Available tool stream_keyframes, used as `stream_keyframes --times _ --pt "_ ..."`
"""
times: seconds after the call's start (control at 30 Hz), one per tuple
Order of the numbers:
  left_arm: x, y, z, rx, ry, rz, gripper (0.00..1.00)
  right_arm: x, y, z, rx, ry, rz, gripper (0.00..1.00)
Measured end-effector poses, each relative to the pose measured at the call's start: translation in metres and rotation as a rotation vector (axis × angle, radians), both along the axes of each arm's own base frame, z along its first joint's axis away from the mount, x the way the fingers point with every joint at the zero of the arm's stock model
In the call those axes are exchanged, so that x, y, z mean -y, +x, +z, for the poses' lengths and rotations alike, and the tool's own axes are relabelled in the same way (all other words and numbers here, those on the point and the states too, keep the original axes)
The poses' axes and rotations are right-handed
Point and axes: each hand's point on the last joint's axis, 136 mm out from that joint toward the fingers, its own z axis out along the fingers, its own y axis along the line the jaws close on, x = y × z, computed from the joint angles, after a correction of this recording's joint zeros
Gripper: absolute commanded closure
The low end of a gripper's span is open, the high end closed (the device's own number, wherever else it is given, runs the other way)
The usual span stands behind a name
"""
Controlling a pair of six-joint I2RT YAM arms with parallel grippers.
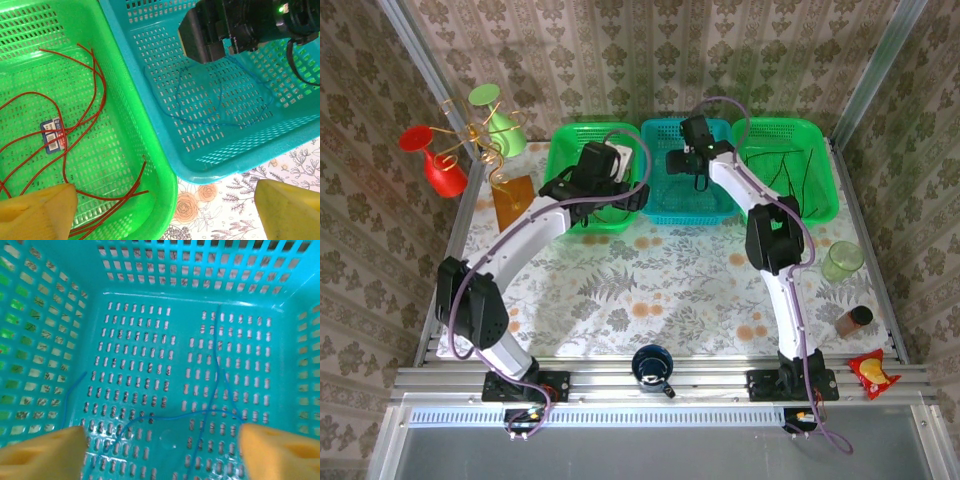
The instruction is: Untangle the cables
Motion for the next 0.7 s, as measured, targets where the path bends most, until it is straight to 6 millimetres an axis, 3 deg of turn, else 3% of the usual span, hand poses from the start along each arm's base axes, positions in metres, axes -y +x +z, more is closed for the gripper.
stream_keyframes --times 0.13,0.27,0.4,0.47,0.57,0.63,0.7 --pt "-0.007 -0.006 0.012 0.023 -0.007 0.009 0.07 0.008 -0.007 0.049 0.056 -0.025 0.025 0.0" --pt "-0.019 -0.015 0.017 0.043 -0.013 0.026 0.0 0.031 -0.025 0.135 0.195 -0.017 0.012 0.0" --pt "-0.048 -0.025 0.014 0.1 -0.063 0.082 0.0 0.057 -0.08 0.21 0.373 0.014 0.008 0.0" --pt "-0.07 -0.029 0.01 0.152 -0.102 0.13 0.0 0.068 -0.114 0.231 0.457 0.026 0.013 0.0" --pt "-0.115 -0.032 0.001 0.233 -0.17 0.247 0.0 0.078 -0.155 0.228 0.526 0.037 0.015 0.0" --pt "-0.146 -0.032 -0.007 0.293 -0.192 0.32 0.0 0.086 -0.177 0.201 0.518 0.031 0.008 0.0" --pt "-0.17 -0.038 -0.016 0.346 -0.183 0.369 0.0 0.1 -0.193 0.16 0.484 0.017 -0.026 0.0"
